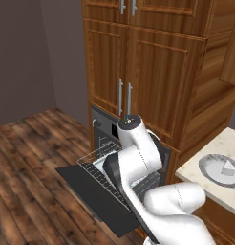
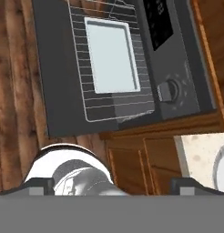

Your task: Take the baked cake out of the oven and place it on the plate for cooling. Then close the oven door.

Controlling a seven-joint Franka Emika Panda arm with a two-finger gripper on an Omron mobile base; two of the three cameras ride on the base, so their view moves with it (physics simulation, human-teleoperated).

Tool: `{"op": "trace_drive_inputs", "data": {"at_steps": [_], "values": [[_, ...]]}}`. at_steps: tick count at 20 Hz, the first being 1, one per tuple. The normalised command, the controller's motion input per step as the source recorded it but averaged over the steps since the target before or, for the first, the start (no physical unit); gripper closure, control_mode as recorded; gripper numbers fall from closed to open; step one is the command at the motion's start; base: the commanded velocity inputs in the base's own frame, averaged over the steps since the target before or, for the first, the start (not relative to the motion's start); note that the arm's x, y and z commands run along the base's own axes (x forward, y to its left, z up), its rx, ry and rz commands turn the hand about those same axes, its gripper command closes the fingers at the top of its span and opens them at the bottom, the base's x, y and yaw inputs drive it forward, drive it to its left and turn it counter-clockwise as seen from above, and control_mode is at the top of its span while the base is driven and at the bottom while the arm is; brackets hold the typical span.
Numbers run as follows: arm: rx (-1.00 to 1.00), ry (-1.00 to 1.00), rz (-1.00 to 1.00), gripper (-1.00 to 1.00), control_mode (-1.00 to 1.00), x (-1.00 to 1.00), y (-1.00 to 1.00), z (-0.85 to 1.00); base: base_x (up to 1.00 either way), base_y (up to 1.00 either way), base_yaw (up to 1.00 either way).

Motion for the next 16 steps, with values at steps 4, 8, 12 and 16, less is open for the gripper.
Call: {"op": "trace_drive_inputs", "data": {"at_steps": [4,8,12,16], "values": [[-0.06,0.20,0.33,-1.00,-1.00,0.98,0.25,-0.41,0.00,0.00,0.00],[-0.06,0.28,0.37,-1.00,-1.00,0.99,0.03,-0.37,0.00,0.00,0.00],[-0.09,0.28,0.40,-1.00,-1.00,0.63,0.20,-0.55,0.00,0.00,0.00],[-0.17,0.22,0.31,-1.00,-1.00,0.40,0.40,-0.56,0.00,0.00,0.00]]}}
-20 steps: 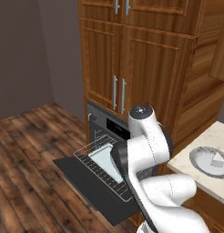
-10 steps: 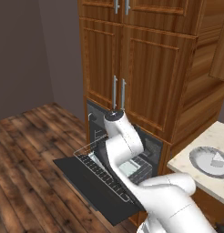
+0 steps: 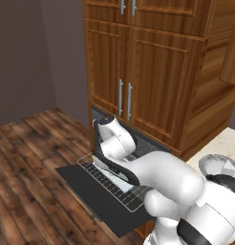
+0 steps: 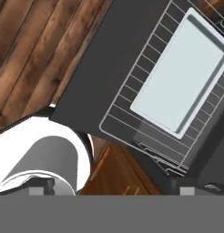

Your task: Take the baked cake out of the oven and place it on the plate for cooling. Then close the oven door.

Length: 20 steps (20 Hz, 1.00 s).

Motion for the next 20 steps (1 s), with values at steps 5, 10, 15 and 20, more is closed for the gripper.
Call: {"op": "trace_drive_inputs", "data": {"at_steps": [5,10,15,20], "values": [[-0.18,0.25,0.22,-1.00,-1.00,0.63,0.24,-0.27,0.00,0.00,0.00],[-0.17,0.23,0.24,-1.00,-1.00,0.49,0.11,-0.32,0.00,0.00,0.00],[-0.15,0.20,0.20,-1.00,-1.00,0.15,0.06,-0.44,0.00,0.00,0.00],[-0.03,0.08,0.18,-1.00,-1.00,0.00,0.00,-0.53,0.00,0.00,0.00]]}}
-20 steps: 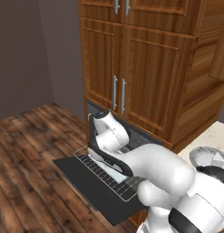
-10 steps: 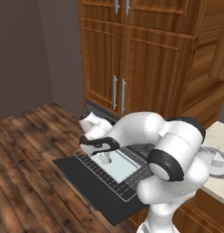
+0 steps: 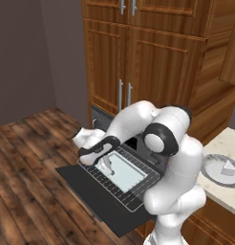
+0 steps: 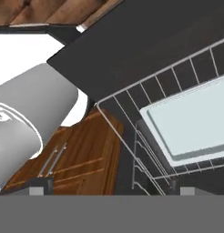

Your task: Take the baked cake out of the oven and place it on the plate for cooling. Then close the oven door.

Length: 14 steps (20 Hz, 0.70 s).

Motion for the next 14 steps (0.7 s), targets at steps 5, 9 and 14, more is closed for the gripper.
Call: {"op": "trace_drive_inputs", "data": {"at_steps": [5,9,14], "values": [[0.00,0.08,0.16,-1.00,-1.00,0.16,0.00,-0.44,0.00,0.00,0.00],[0.00,0.08,0.12,-1.00,-1.00,0.15,0.00,-0.50,0.00,0.00,0.00],[0.00,0.10,0.11,-1.00,-1.00,0.09,0.00,-0.57,0.00,0.00,0.00]]}}
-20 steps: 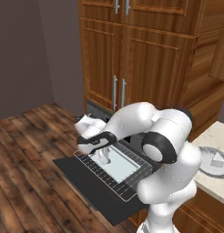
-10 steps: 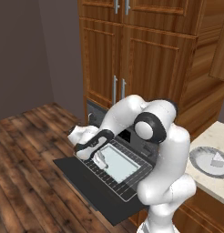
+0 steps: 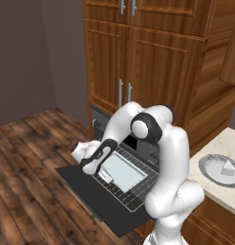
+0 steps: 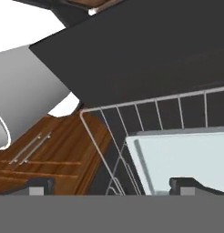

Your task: Take the baked cake out of the oven and place it on the plate for cooling. Then close the oven door.

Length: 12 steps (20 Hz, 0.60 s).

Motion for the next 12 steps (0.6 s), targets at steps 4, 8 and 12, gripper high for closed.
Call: {"op": "trace_drive_inputs", "data": {"at_steps": [4,8,12], "values": [[0.00,0.05,0.10,-1.00,-1.00,0.23,0.01,-0.50,0.00,0.00,0.00],[0.00,0.02,0.09,-1.00,-1.00,0.31,0.00,-0.41,0.00,0.00,0.00],[0.00,0.02,0.06,-1.00,-1.00,0.30,0.01,-0.46,0.00,0.00,0.00]]}}
